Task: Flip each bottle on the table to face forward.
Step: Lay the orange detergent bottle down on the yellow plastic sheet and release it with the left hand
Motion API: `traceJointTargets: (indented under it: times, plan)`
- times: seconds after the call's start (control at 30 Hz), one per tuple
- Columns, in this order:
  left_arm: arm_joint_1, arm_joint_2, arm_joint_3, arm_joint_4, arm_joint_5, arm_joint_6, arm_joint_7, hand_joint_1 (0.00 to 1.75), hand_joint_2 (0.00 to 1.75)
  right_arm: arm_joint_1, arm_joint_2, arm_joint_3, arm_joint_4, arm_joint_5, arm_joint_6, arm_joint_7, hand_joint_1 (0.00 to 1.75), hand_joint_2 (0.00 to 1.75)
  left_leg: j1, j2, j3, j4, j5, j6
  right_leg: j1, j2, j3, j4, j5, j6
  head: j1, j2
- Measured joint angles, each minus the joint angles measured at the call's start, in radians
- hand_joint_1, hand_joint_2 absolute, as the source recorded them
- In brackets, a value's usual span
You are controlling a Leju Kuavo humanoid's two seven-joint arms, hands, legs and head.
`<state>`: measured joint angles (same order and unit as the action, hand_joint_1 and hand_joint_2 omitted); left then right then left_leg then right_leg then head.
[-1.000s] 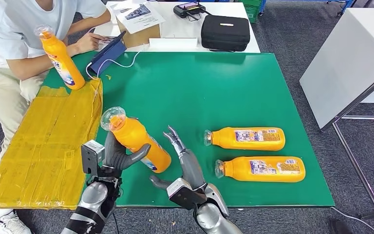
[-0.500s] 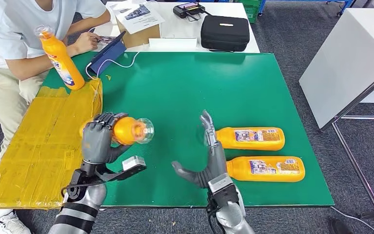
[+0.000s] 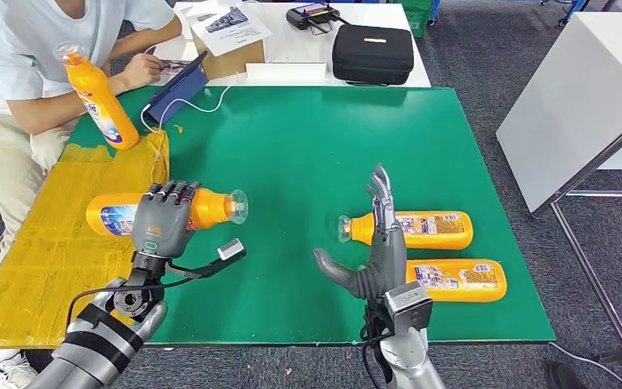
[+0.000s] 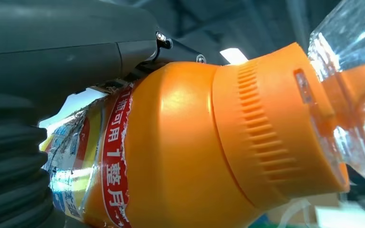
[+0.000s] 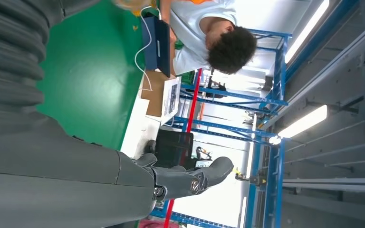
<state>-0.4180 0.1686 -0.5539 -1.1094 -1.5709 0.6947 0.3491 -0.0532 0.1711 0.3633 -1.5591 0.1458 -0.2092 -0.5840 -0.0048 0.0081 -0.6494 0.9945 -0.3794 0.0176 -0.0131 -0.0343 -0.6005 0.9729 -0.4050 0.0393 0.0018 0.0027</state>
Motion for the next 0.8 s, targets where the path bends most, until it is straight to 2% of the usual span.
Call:
traceJointTargets:
  times: [0.23, 0.33, 0.4, 0.47, 0.53, 0.8]
  plan:
    - [-0.035, -0.026, -0.003, 0.214, 0.021, 0.000, -0.139, 1.75, 1.75, -0.018, -0.002, 0.000, -0.001, -0.025, 0.005, 0.006, 0.00, 1.75, 0.000, 0.000, 0.000, 0.000, 0.000, 0.000, 0.000, 0.000, 0.000, 0.000, 0.000, 0.000, 0.000, 0.000]
    - [-0.036, -0.049, 0.016, 0.272, 0.017, 0.000, -0.161, 1.75, 1.75, -0.024, -0.002, 0.000, 0.000, -0.027, 0.007, 0.006, 0.00, 1.75, 0.000, 0.000, 0.000, 0.000, 0.000, 0.000, 0.000, 0.000, 0.000, 0.000, 0.000, 0.000, 0.000, 0.000]
    - [-0.040, -0.062, 0.029, 0.302, 0.013, 0.000, -0.168, 1.25, 1.75, -0.026, -0.002, 0.000, 0.001, -0.028, 0.008, 0.006, 0.00, 1.75, 0.000, 0.000, 0.000, 0.000, 0.000, 0.000, 0.000, 0.000, 0.000, 0.000, 0.000, 0.000, 0.000, 0.000]
    - [-0.045, -0.075, 0.047, 0.335, 0.011, 0.000, -0.173, 0.38, 1.75, -0.028, -0.002, 0.000, 0.001, -0.029, 0.009, 0.007, 0.00, 1.75, 0.000, 0.000, 0.000, 0.000, 0.000, 0.000, 0.000, 0.000, 0.000, 0.000, 0.000, 0.000, 0.000, 0.000]
    - [-0.050, -0.088, 0.073, 0.371, 0.012, 0.000, -0.174, 0.00, 1.75, -0.029, -0.002, 0.000, 0.002, -0.029, 0.009, 0.008, 0.00, 1.75, 0.000, 0.000, 0.000, 0.000, 0.000, 0.000, 0.000, 0.000, 0.000, 0.000, 0.000, 0.000, 0.000, 0.000]
    - [-0.089, -0.130, 0.182, 0.509, 0.024, 0.007, -0.165, 0.00, 1.75, -0.029, -0.002, 0.000, 0.014, -0.029, 0.008, 0.010, 0.00, 1.75, 0.000, -0.001, 0.000, 0.000, 0.000, 0.000, 0.000, 0.000, 0.000, 0.000, 0.000, 0.000, 0.000, 0.000]
